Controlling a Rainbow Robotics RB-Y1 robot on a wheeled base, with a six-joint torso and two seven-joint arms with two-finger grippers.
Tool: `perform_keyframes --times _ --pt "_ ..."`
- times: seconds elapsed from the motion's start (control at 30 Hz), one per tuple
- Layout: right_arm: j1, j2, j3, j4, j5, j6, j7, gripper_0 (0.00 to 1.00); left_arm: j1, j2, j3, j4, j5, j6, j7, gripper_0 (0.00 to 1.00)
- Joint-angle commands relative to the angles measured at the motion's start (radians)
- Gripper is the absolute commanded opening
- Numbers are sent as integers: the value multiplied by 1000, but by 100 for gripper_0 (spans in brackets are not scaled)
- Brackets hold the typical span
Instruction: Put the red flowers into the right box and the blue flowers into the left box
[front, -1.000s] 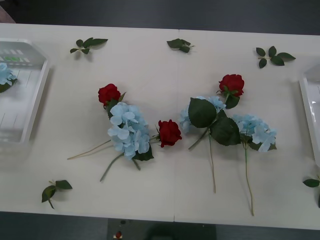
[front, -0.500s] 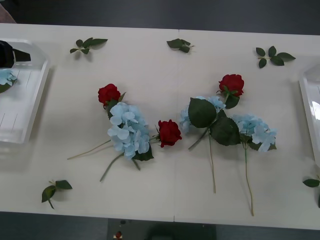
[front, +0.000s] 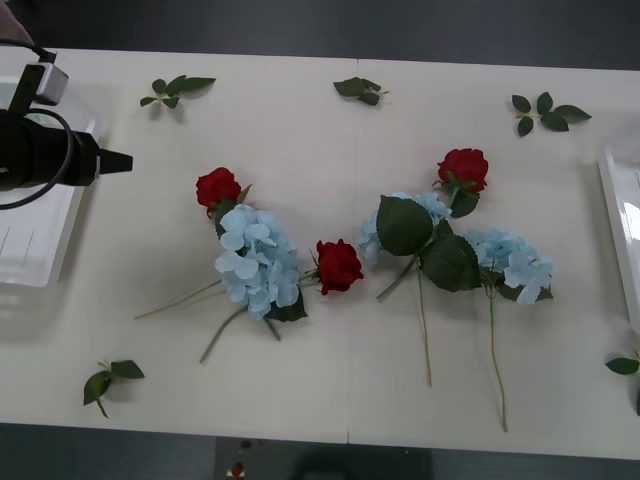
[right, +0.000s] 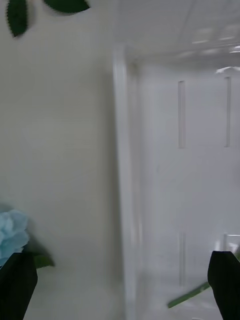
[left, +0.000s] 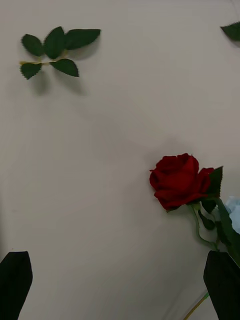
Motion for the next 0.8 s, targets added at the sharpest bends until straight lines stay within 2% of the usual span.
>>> perform_keyframes --times 0.03,0.13,0.23,0.47,0.8 --pt "-24 8 7 -62 -57 50 -36 100 10 -39 -5 -48 -7 4 -135 100" --pt "-23 26 7 -84 -79 86 -81 100 7 -54 -30 -53 -13 1 -178 100" --pt "-6 64 11 -182 -85 138 -165 100 4 -71 -86 -62 -22 -31 -255 100" --pt "131 112 42 -479 -70 146 -355 100 4 -71 -175 -64 -34 -83 -359 100" --pt "309 163 93 -751 -7 140 -582 100 -16 -71 -317 -62 -88 -154 -385 100"
